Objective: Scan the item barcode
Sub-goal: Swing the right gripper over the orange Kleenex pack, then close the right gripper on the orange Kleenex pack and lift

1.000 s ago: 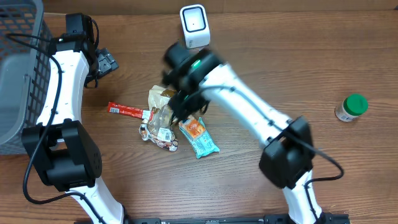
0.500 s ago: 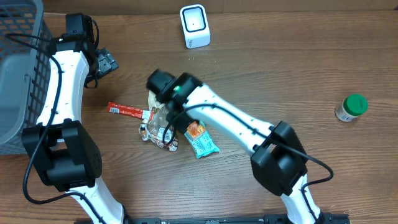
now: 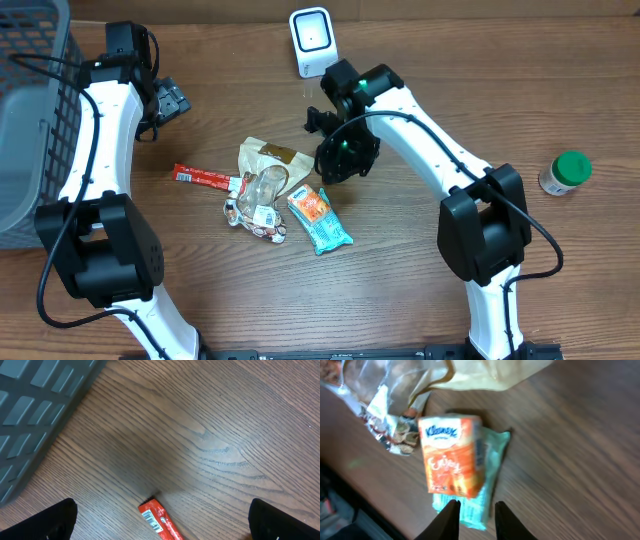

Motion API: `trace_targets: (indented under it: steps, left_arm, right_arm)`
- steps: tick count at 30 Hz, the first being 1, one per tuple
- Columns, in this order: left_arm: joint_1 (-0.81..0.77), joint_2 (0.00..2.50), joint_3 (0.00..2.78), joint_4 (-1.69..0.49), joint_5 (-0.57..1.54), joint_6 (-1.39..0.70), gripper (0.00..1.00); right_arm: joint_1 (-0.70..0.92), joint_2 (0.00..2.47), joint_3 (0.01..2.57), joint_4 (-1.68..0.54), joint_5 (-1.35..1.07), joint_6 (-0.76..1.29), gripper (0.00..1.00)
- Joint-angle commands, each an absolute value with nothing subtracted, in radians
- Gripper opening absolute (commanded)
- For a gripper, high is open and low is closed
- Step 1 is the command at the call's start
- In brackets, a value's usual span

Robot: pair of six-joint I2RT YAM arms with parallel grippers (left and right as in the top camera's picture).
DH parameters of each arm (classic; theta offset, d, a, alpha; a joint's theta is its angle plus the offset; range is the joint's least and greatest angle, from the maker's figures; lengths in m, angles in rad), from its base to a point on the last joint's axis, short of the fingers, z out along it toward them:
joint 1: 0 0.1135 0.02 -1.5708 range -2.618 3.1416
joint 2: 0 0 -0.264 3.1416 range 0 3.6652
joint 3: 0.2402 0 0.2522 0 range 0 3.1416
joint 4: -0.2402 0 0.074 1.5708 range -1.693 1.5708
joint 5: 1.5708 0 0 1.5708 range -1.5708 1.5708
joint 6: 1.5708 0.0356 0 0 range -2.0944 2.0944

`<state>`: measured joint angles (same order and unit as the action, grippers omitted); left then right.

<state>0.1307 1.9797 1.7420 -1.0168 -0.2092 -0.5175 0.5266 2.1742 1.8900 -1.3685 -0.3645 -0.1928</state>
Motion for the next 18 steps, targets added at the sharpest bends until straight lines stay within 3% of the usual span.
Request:
trace_targets:
  steps: [1,12,18]
  left_arm:
    - [0.123,1.974,1.764,-1.016,-0.205,-0.524,1.00]
    - [0.123,1.974,1.764,-1.016,-0.205,-0.524,1.00]
    - [0.123,1.974,1.764,-1.016,-0.205,-0.524,1.00]
  right_arm:
    - [0.543,2.155,1.831,-1.335,-0.444,-0.218,0.24]
    - [0.569,2.155,1.715,-1.201,-0.443,-0.218,0.25]
    - [0.568,2.155,1.701,-1.168,-0.443,-0.218,0.29]
